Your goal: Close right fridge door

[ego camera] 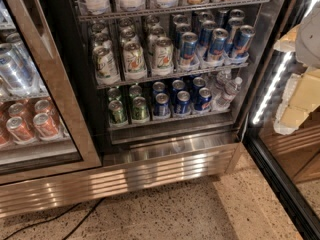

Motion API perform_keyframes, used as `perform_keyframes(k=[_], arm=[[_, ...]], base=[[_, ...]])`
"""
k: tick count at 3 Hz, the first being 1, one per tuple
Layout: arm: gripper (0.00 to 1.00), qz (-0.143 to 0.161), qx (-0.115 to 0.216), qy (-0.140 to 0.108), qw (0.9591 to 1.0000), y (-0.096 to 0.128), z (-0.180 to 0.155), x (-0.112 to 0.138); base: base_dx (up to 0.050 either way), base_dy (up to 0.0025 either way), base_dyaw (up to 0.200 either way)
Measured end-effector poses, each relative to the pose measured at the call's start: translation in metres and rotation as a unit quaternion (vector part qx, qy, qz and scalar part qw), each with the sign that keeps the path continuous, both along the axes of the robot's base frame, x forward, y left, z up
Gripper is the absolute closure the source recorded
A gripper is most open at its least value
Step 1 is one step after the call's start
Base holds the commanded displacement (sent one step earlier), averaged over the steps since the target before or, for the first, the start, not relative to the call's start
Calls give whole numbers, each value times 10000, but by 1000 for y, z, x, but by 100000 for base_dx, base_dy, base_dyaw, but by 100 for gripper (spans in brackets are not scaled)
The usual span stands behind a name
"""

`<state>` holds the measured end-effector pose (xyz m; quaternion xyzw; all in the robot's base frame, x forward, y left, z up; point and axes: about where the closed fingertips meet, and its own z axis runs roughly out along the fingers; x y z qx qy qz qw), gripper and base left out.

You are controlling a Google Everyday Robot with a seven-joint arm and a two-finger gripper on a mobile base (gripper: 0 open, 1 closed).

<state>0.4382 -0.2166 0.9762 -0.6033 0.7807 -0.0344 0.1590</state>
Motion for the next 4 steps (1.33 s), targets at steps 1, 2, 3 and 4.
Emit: perform_keyframes(k=[1,2,3,4], arm=[[0,0,0,0,10000,0,0,0],[0,0,0,0,10000,0,0,0],[0,0,0,0,10000,0,0,0],[0,0,0,0,10000,0,0,0]], base=[[-4995,-13,85],[-4997,-2,11],[-4998,-4,29],[-4997,-6,40]])
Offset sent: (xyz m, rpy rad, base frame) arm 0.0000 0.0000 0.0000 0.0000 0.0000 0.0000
